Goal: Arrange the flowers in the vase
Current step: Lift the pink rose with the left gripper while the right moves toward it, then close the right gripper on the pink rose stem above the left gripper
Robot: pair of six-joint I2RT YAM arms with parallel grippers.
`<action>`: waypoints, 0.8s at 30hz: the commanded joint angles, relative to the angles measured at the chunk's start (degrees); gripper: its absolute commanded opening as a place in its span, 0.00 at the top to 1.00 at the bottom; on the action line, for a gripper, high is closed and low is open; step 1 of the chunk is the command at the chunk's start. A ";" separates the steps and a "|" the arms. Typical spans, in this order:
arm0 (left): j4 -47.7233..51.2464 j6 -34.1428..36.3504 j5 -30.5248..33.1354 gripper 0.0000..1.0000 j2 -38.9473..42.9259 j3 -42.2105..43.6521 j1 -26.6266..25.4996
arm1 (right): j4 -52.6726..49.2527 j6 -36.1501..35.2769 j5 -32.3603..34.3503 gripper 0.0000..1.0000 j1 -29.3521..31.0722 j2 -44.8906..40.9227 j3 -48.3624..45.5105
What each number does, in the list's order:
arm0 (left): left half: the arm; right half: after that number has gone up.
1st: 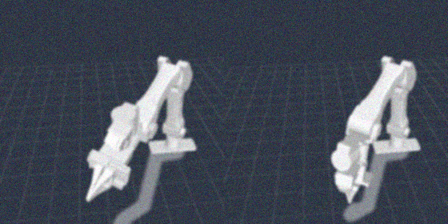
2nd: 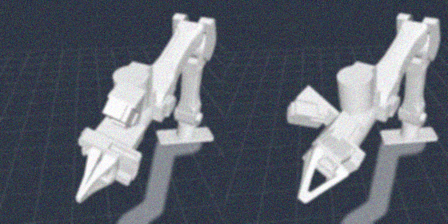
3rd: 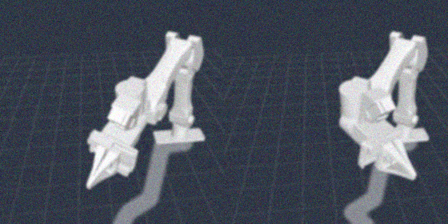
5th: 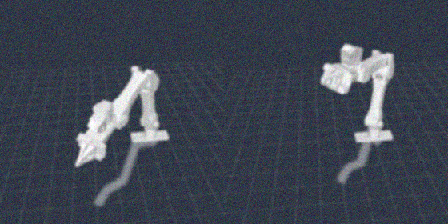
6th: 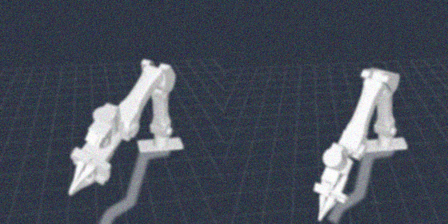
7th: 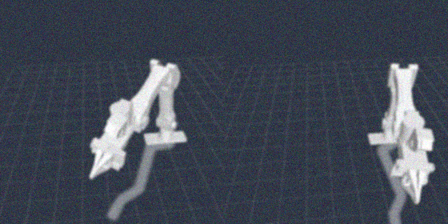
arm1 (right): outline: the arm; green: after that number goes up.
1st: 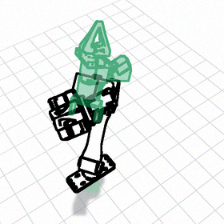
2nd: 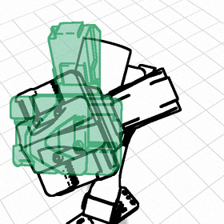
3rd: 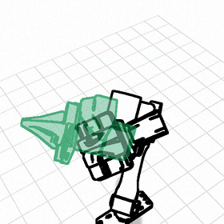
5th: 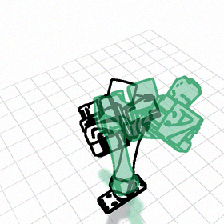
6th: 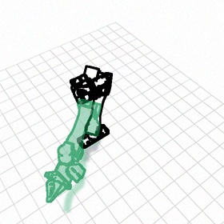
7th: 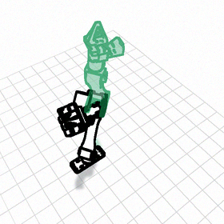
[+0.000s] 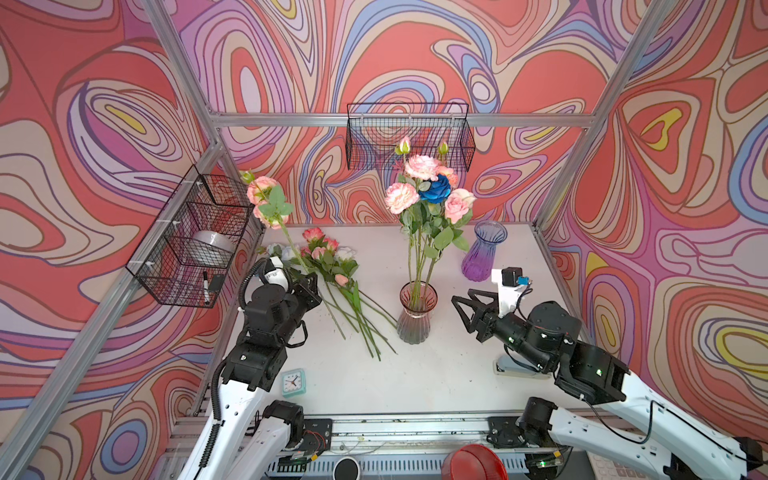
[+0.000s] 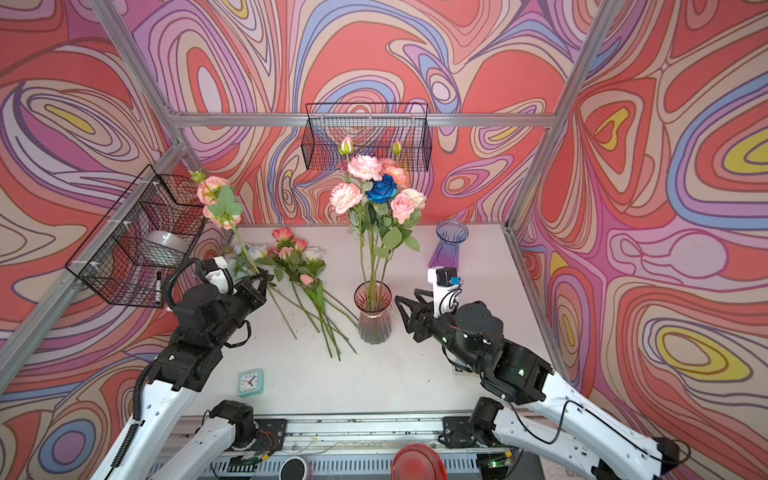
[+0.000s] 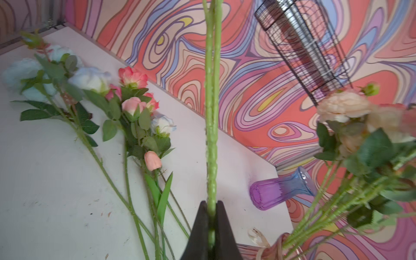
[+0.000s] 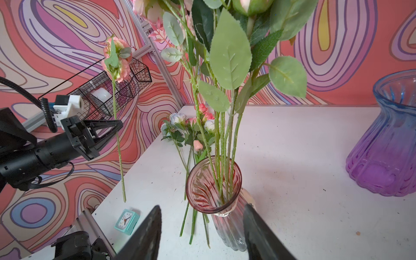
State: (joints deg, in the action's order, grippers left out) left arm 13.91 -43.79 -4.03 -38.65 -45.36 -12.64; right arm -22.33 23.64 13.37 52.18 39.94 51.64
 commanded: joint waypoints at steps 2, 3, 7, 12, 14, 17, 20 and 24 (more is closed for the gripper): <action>-8.39 2.74 -16.08 1.00 2.78 -1.70 0.34 | 3.54 -0.83 -5.51 0.39 -0.08 -0.41 1.87; -10.81 2.66 -20.25 1.00 2.79 -1.98 0.36 | 4.07 -0.95 -6.86 0.39 -0.13 -0.33 2.22; -20.24 -0.01 -34.30 1.00 1.63 -1.82 0.34 | 4.89 -1.59 -12.85 0.37 -0.07 1.71 4.38; -37.03 -7.94 -48.22 1.00 -1.03 0.78 0.34 | 7.02 -1.41 -22.60 0.37 -0.09 8.31 8.79; -43.56 -12.18 -52.14 1.00 -2.79 1.51 0.34 | 9.18 -0.86 -27.41 0.37 -0.08 11.92 11.24; -55.54 -20.23 -56.64 1.00 -5.85 2.85 0.35 | 12.47 0.47 -32.72 0.37 -0.08 17.91 15.77; -67.11 -27.01 -59.43 1.00 -8.23 4.06 0.34 | 16.08 1.92 -36.35 0.37 -0.08 22.77 20.18; -75.55 -32.63 -61.56 1.00 -10.17 4.84 0.17 | 20.06 3.69 -39.37 0.37 -0.04 28.58 25.54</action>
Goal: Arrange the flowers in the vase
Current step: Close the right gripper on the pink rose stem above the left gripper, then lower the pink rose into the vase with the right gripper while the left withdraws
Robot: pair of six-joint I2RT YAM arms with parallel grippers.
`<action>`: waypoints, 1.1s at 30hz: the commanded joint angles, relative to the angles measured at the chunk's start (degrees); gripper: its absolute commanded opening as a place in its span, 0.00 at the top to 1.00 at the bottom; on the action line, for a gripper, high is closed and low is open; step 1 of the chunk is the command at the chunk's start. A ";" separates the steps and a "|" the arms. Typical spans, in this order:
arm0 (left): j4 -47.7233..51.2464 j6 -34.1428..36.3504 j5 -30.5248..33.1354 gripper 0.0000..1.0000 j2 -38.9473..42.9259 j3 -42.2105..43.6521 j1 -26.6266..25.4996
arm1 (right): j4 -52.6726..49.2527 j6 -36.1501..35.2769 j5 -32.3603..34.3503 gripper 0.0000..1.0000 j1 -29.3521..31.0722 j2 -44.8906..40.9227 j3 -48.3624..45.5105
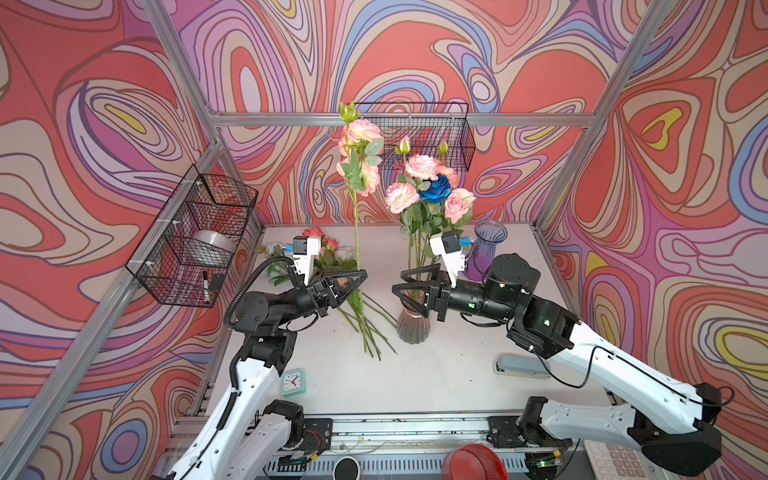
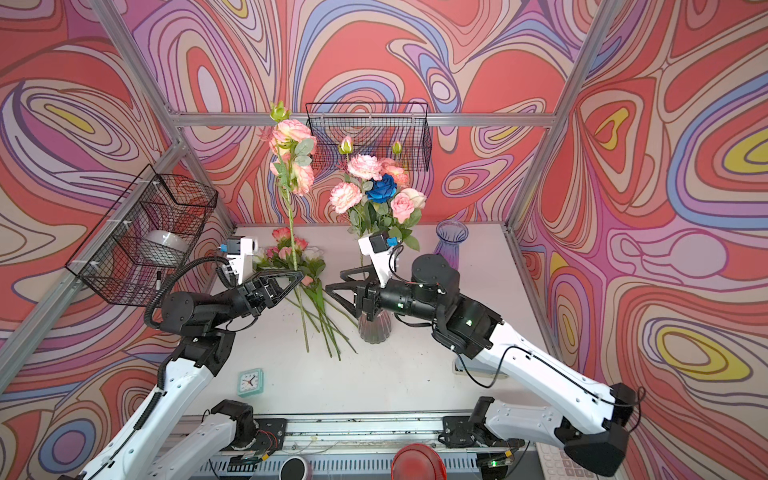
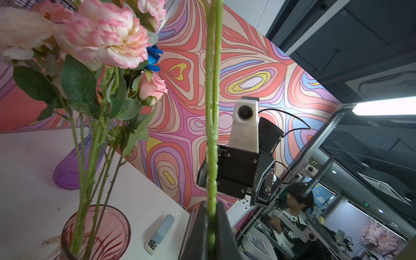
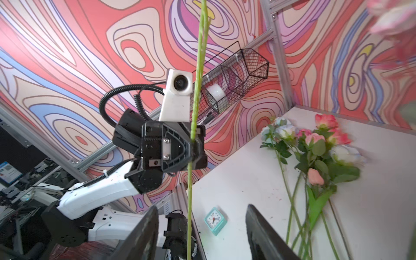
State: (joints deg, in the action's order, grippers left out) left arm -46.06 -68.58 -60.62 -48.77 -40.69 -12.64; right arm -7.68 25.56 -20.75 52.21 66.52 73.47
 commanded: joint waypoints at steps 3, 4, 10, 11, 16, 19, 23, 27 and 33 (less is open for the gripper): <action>-19.68 -10.33 -5.95 1.00 -0.83 0.48 -0.23 | 5.55 2.19 -5.47 0.37 -0.08 6.16 8.03; -20.25 -10.68 -6.13 1.00 -1.01 0.50 -0.48 | 5.48 2.29 -5.36 0.37 0.00 7.39 9.23; -19.93 -9.44 -6.88 1.00 -1.80 0.52 -2.73 | 7.79 4.24 -9.58 0.40 0.06 13.26 15.17; -19.72 -9.22 -6.97 1.00 -2.09 0.45 -3.27 | 8.16 4.48 -10.09 0.42 0.09 13.95 15.94; -18.06 -7.91 -6.59 1.00 -2.73 0.52 -3.97 | 8.16 4.33 -9.69 0.73 0.55 14.52 16.94; -14.40 -5.70 -6.03 1.00 -2.32 0.44 -4.05 | 7.07 3.17 -6.90 0.94 0.69 12.84 15.45; -4.58 -0.28 -3.09 0.44 -0.72 0.15 -4.05 | 4.93 1.11 -2.10 1.00 0.70 8.89 12.15; 8.02 7.02 2.00 0.10 2.78 -0.79 -4.05 | 0.60 -2.74 5.63 1.00 0.72 3.65 8.61; 36.71 24.82 18.50 0.00 11.32 -3.65 -4.05 | -6.55 -12.82 21.83 1.00 0.71 -2.93 6.59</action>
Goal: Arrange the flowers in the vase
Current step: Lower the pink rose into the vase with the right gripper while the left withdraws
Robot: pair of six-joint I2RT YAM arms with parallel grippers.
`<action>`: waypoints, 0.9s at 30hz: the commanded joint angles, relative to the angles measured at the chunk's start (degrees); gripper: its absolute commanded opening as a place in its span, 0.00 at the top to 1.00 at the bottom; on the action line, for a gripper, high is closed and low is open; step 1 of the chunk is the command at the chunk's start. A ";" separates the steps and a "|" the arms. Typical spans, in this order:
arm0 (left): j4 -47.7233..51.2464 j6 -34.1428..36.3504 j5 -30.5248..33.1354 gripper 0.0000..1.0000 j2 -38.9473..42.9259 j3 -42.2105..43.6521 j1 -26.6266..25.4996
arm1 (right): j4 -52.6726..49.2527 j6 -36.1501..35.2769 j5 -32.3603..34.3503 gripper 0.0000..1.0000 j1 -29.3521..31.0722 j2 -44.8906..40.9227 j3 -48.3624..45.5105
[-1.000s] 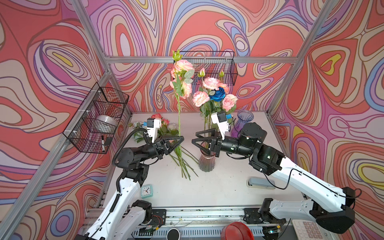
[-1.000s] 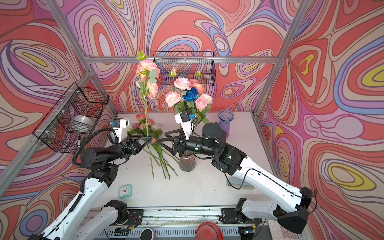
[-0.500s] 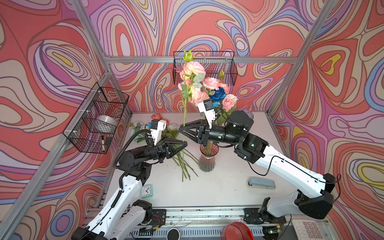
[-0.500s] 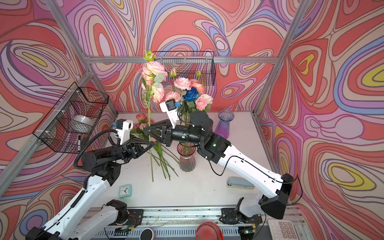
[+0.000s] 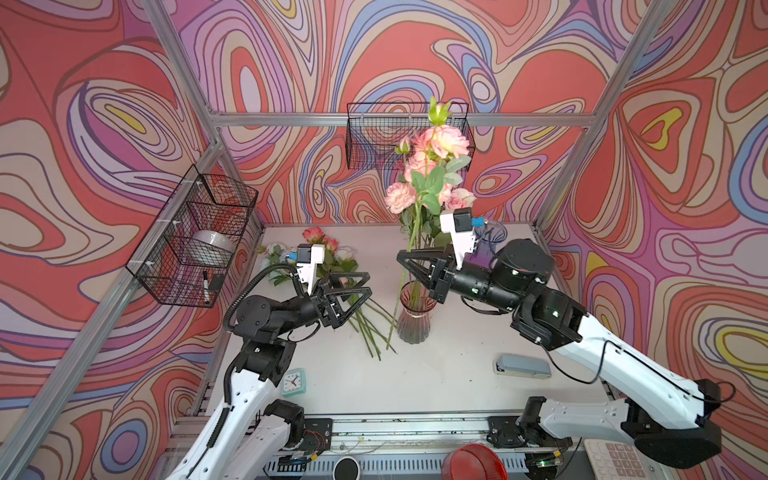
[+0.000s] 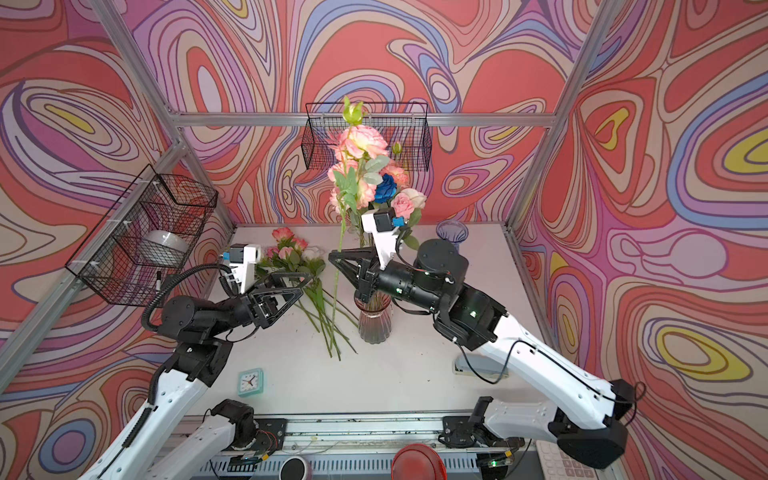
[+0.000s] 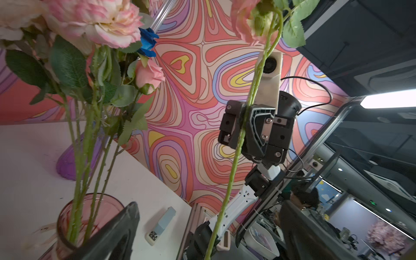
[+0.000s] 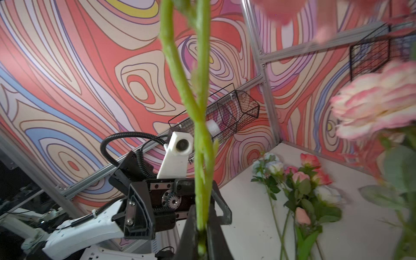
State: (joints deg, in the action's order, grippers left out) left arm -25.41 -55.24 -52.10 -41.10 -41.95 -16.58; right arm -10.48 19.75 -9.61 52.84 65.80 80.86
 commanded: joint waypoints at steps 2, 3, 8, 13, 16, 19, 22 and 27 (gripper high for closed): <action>18.30 13.16 13.44 0.00 5.80 -1.64 -0.10 | -4.11 -10.18 14.35 1.00 0.12 -3.32 -0.63; 18.31 13.36 14.26 0.00 6.47 -1.09 -0.09 | -3.96 -11.69 15.99 1.00 0.08 -3.61 -0.49; 19.21 13.52 14.92 0.00 6.58 0.03 -0.10 | -2.18 -18.51 22.18 1.00 0.08 -1.46 0.26; 18.86 13.17 14.74 0.01 5.60 0.80 -0.09 | 2.37 -22.17 24.56 1.00 0.07 3.24 -2.10; 18.90 13.29 14.90 0.00 5.66 1.06 -0.11 | 3.68 -21.72 24.22 1.00 0.09 5.99 -3.56; 19.51 13.55 15.70 0.00 6.03 1.47 -0.06 | 5.11 -20.23 22.47 1.00 0.07 7.59 -6.32; 20.05 13.73 16.06 0.00 6.25 1.87 -0.11 | 4.23 -18.73 21.86 1.00 0.07 9.12 -8.21; 23.32 13.89 18.68 0.00 6.95 2.35 -0.10 | 1.11 -15.61 22.23 0.94 0.07 9.34 -12.01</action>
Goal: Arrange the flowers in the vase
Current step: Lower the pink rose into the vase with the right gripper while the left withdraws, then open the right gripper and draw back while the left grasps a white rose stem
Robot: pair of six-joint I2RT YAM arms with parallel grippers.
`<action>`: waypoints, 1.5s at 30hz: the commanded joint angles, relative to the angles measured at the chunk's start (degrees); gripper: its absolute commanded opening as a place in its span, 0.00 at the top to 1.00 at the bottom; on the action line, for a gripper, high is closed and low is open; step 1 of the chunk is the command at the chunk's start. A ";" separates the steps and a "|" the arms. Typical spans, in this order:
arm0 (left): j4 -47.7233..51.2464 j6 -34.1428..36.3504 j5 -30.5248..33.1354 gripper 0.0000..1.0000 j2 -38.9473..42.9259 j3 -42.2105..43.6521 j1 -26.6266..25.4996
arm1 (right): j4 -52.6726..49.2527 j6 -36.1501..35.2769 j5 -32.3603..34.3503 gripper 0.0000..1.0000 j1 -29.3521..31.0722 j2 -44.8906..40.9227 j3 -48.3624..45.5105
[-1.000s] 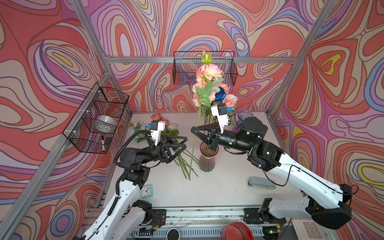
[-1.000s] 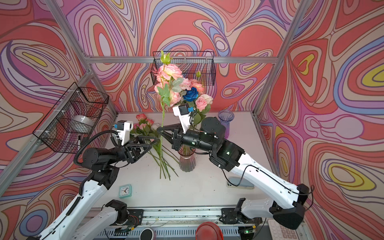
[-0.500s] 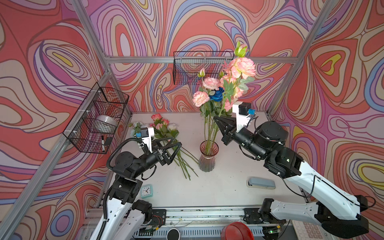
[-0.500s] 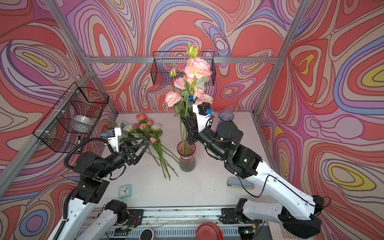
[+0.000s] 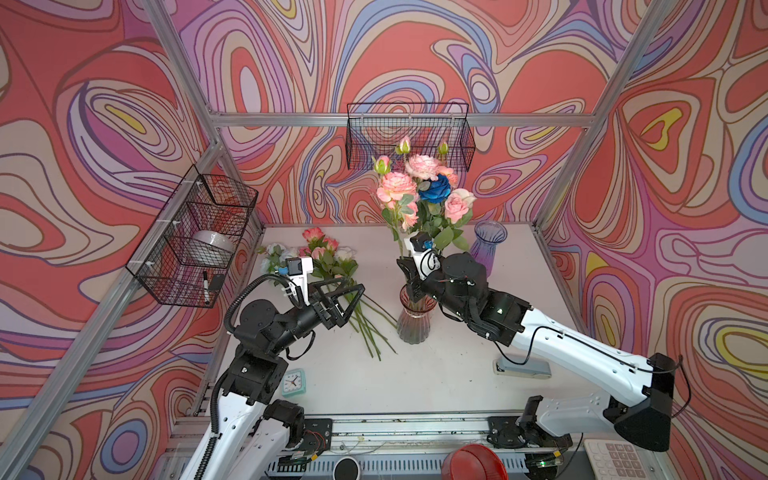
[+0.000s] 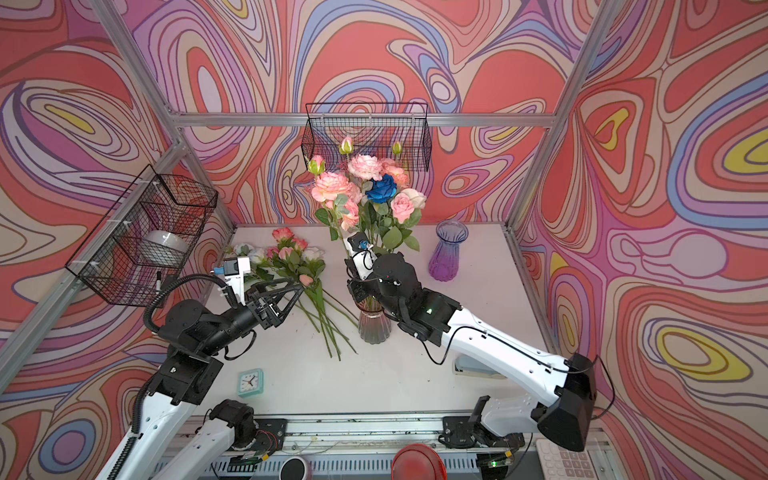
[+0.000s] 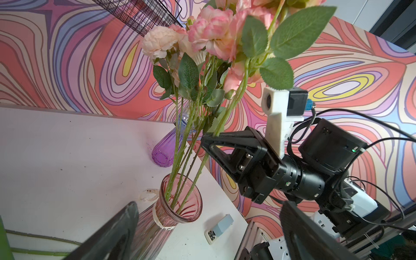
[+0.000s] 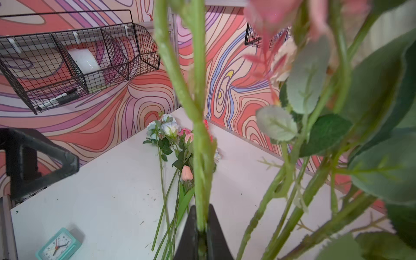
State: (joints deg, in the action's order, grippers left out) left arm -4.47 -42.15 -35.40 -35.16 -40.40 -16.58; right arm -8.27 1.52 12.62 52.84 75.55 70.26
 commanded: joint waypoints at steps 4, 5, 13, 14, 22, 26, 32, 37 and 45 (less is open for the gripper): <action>3.61 0.06 4.02 0.00 1.56 2.15 -0.11 | -3.16 5.91 -0.58 0.68 0.07 -2.46 -4.42; 3.77 -0.04 4.19 0.00 1.58 2.46 -0.05 | -3.37 6.53 -1.09 0.61 0.09 -3.37 -5.04; 9.07 -0.21 10.04 0.00 2.34 3.53 -0.11 | -4.81 11.75 -4.60 0.47 0.32 -10.01 -7.92; 9.89 -0.20 11.10 0.00 2.54 3.75 -0.04 | -4.99 12.45 -5.16 0.47 0.30 -11.00 -8.42; 16.92 -1.98 19.16 0.03 -5.66 4.87 0.09 | -4.30 16.21 -10.32 0.49 0.38 -18.14 -12.10; 14.58 -3.90 21.56 0.34 -13.81 6.76 0.23 | -4.55 16.63 -10.28 0.53 0.51 -20.51 -12.85; 4.25 -9.23 23.65 0.55 -24.78 12.72 4.42 | -5.08 16.94 -9.68 0.56 0.51 -23.13 -13.90; -1.62 -10.94 29.15 0.67 -31.04 14.12 9.10 | -5.60 17.03 -9.40 0.56 0.50 -24.40 -14.44; -7.58 -11.55 33.64 0.67 -41.91 9.29 15.37 | -6.38 17.16 -8.52 0.57 0.44 -26.56 -15.24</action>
State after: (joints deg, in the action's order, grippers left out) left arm -7.70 -52.71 -4.95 -74.30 -27.55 -2.33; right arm -13.96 18.35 3.31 52.97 50.09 55.81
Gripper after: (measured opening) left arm 0.328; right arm 0.435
